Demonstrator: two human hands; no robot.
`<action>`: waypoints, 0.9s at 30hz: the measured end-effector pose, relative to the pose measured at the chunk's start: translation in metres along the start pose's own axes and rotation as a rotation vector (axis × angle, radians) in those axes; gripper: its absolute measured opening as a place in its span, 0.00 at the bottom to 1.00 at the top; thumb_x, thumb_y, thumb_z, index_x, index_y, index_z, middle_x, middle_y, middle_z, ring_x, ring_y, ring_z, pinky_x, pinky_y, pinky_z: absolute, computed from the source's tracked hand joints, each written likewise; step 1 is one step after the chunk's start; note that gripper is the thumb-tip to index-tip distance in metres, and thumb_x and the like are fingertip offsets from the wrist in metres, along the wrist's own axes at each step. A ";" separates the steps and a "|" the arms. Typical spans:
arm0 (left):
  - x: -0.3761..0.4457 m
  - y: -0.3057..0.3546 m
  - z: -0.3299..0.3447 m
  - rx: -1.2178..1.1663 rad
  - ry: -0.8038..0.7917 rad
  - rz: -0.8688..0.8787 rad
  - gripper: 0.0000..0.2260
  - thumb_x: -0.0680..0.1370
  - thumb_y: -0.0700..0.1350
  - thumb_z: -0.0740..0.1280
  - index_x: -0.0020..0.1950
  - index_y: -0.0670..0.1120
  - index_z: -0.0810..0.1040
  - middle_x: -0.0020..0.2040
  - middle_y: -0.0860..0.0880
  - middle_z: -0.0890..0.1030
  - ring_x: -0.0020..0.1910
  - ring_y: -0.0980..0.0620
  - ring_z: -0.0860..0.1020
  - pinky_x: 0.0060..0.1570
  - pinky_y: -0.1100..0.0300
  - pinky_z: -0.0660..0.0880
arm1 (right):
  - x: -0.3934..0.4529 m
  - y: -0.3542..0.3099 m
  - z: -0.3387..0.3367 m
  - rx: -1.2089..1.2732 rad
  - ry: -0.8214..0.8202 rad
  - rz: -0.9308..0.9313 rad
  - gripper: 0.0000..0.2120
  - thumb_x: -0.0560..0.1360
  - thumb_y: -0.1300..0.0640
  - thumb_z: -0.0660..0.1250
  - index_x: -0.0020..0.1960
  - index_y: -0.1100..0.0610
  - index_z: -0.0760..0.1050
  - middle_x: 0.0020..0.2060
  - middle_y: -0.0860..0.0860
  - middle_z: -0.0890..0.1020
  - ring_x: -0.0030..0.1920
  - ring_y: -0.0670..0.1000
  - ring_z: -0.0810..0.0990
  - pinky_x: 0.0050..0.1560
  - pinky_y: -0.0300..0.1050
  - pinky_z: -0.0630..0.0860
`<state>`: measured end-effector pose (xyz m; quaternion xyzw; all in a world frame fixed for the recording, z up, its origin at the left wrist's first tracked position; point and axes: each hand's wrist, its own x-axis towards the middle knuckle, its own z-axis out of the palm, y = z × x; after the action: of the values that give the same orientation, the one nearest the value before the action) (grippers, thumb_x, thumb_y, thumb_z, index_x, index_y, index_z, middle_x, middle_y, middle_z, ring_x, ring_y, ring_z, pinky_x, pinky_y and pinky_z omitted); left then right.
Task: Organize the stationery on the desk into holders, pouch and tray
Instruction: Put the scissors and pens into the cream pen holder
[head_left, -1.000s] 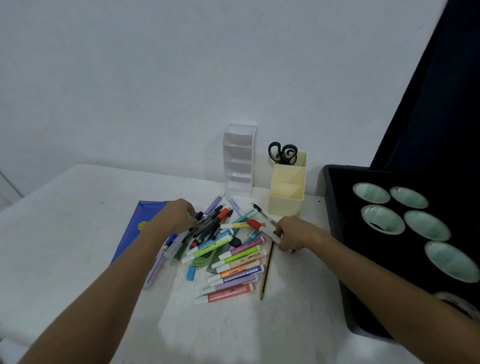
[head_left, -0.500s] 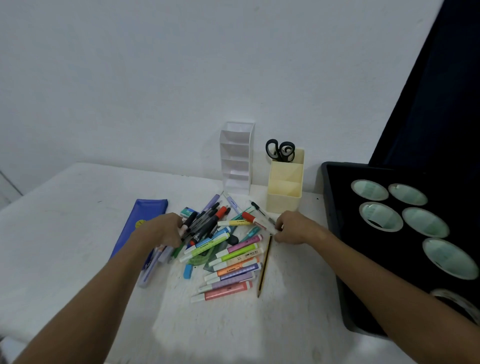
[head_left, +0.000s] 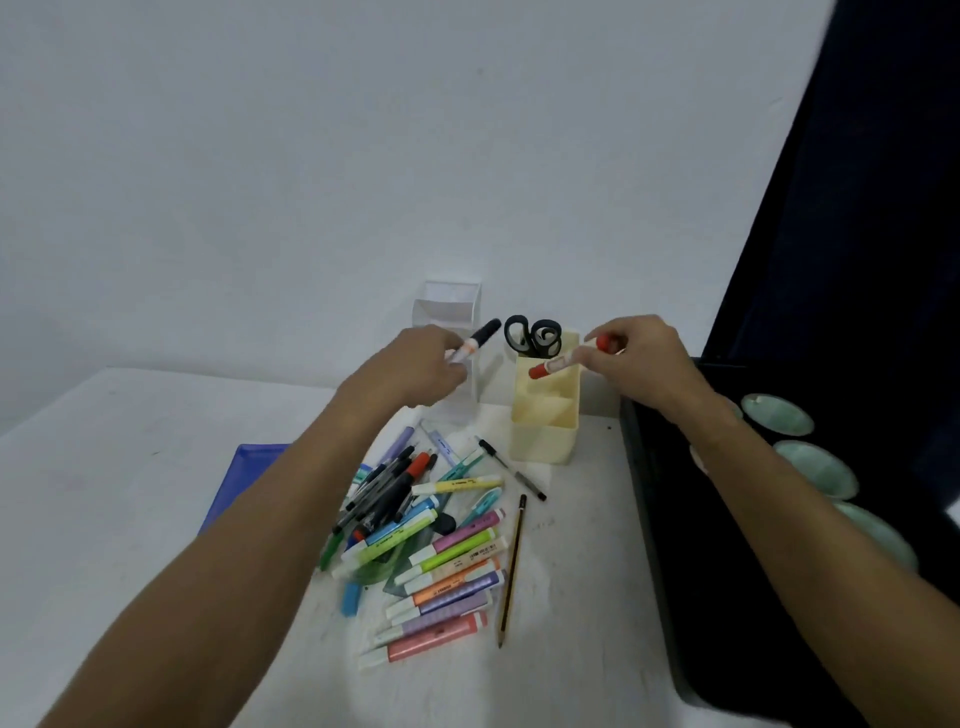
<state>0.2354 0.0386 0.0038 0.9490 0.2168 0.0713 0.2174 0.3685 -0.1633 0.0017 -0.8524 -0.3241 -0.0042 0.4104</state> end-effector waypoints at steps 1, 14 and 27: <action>0.009 0.010 0.003 0.059 -0.026 0.023 0.17 0.79 0.48 0.62 0.68 0.47 0.74 0.57 0.42 0.79 0.50 0.44 0.80 0.40 0.59 0.75 | 0.004 0.000 -0.003 0.014 0.027 -0.006 0.10 0.68 0.50 0.75 0.45 0.55 0.82 0.40 0.55 0.81 0.37 0.47 0.74 0.34 0.36 0.69; 0.085 0.044 0.064 0.213 0.018 0.059 0.12 0.72 0.43 0.69 0.55 0.43 0.77 0.51 0.44 0.78 0.45 0.45 0.78 0.39 0.57 0.73 | 0.036 0.035 0.059 -0.111 -0.055 -0.045 0.09 0.74 0.62 0.66 0.35 0.58 0.73 0.28 0.44 0.73 0.28 0.43 0.71 0.28 0.26 0.66; 0.084 0.021 0.087 0.027 0.075 0.098 0.06 0.73 0.39 0.64 0.44 0.39 0.79 0.40 0.42 0.79 0.38 0.45 0.75 0.37 0.55 0.72 | 0.043 0.042 0.091 -0.043 -0.106 -0.040 0.12 0.74 0.52 0.70 0.44 0.63 0.82 0.39 0.56 0.82 0.40 0.53 0.78 0.40 0.44 0.74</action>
<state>0.3385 0.0252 -0.0609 0.9580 0.1790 0.1142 0.1926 0.4022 -0.0946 -0.0764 -0.8534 -0.3621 0.0260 0.3741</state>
